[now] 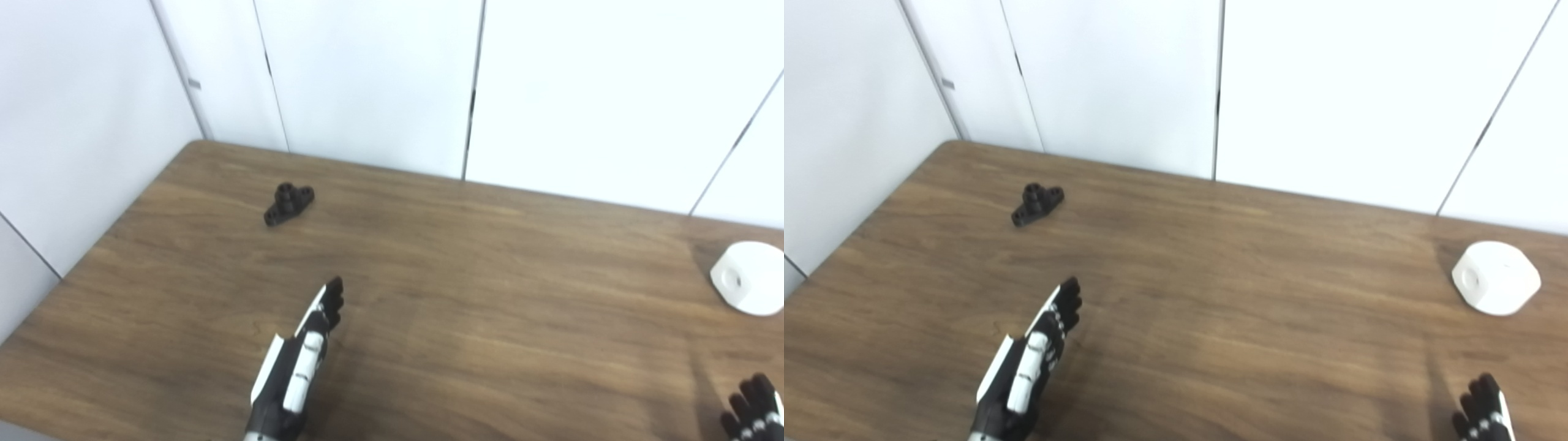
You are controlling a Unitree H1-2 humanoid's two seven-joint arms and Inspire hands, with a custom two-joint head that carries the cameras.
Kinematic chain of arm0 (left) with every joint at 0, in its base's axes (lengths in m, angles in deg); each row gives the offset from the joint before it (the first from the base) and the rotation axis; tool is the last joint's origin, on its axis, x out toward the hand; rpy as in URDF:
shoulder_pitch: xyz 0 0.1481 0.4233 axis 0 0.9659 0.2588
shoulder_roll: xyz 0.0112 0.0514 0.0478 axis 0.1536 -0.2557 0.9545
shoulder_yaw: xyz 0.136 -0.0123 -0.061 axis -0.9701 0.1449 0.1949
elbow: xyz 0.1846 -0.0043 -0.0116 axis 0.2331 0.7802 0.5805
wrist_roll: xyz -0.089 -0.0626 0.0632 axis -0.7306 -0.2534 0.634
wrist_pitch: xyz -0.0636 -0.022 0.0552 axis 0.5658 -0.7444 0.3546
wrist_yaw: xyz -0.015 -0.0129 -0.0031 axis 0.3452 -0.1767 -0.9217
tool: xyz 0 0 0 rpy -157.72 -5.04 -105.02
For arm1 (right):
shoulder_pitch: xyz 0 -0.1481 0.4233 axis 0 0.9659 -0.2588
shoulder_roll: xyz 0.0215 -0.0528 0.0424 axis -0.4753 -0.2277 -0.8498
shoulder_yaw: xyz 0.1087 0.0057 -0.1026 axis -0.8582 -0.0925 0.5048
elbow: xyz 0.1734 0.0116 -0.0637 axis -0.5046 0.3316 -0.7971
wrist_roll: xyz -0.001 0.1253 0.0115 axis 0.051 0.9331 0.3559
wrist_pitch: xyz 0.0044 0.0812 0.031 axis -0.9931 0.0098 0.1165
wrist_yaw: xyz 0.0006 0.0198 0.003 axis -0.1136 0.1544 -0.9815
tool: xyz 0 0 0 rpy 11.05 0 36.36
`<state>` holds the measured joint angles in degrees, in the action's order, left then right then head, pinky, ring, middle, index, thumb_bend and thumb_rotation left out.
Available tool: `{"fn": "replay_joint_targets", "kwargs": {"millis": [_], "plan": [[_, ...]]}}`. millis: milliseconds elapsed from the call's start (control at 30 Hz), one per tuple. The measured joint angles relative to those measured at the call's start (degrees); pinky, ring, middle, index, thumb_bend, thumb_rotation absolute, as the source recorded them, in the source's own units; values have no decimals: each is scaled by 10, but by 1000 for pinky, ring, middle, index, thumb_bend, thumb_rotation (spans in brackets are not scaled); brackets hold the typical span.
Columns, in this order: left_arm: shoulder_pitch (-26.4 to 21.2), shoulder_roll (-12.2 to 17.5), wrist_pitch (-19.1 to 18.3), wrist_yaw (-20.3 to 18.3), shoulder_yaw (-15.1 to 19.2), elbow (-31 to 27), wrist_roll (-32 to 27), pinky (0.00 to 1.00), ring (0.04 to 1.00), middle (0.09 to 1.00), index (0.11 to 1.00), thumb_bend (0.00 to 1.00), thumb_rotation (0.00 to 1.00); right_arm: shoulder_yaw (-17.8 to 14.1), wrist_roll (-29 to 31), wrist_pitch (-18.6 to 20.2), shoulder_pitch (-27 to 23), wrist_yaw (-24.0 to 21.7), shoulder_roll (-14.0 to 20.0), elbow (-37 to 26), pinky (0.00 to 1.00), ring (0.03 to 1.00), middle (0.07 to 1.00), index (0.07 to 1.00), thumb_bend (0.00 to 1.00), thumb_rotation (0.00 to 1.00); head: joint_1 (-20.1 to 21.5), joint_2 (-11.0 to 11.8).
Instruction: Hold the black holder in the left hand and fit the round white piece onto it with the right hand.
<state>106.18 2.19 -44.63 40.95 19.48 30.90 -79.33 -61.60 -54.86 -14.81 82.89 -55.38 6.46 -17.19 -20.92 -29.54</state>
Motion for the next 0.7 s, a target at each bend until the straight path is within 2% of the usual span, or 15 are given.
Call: {"fn": "replay_joint_targets", "kwargs": {"millis": [33,133,233,333,367,400,500,533,567,600,667,700], "plan": [[0,0,2,3,-2,3,3,1000,1000,1000,980,421,984,-2,0,-3,0,0,0,3,1000,1000,980,939,608,958,-2,9],[0,0,16,7,-7,15,12,1000,1000,1000,984,398,985,-6,0,-10,0,-1,-1,7,1000,1000,966,918,656,898,-2,17],[0,0,21,8,-11,21,12,1000,1000,1000,990,382,989,-9,2,-15,0,-1,-2,12,1000,1000,972,918,657,887,2,19],[0,1,22,10,-13,26,13,1000,1000,1000,982,376,991,-10,3,-33,0,-3,-2,23,1000,1000,968,917,566,857,2,19],[0,1,24,11,-13,27,14,1000,1000,1000,971,371,954,-10,2,-40,0,-3,-2,28,1000,1000,964,919,516,843,3,20],[0,1,28,13,-14,30,15,1000,1000,1000,970,371,952,-10,0,-46,0,-4,-2,30,1000,1000,963,919,514,842,3,20],[0,1,32,17,-15,32,18,1000,1000,996,955,449,668,-11,-2,-55,0,-5,-2,35,1000,1000,963,912,509,812,1,22],[0,1,31,18,-16,32,21,1000,1000,990,947,476,612,-11,-4,-60,0,-6,-2,38,1000,1000,965,913,511,806,1,22],[0,2,29,19,-17,31,27,956,980,966,923,525,521,-12,-5,-63,0,-6,-2,40,1000,1000,964,914,513,794,2,20],[0,2,20,21,-17,26,47,948,977,963,920,530,511,-12,-9,-63,0,-6,-2,40,1000,1000,964,915,513,793,2,20],[-1,2,-7,26,-15,3,86,906,948,936,898,586,368,-12,-13,-63,0,-6,-3,40,1000,1000,970,922,504,795,8,19],[-3,2,-15,31,-12,-10,105,891,927,919,884,612,330,-12,-14,-63,0,-6,-3,40,1000,1000,972,925,498,796,10,19]]}}
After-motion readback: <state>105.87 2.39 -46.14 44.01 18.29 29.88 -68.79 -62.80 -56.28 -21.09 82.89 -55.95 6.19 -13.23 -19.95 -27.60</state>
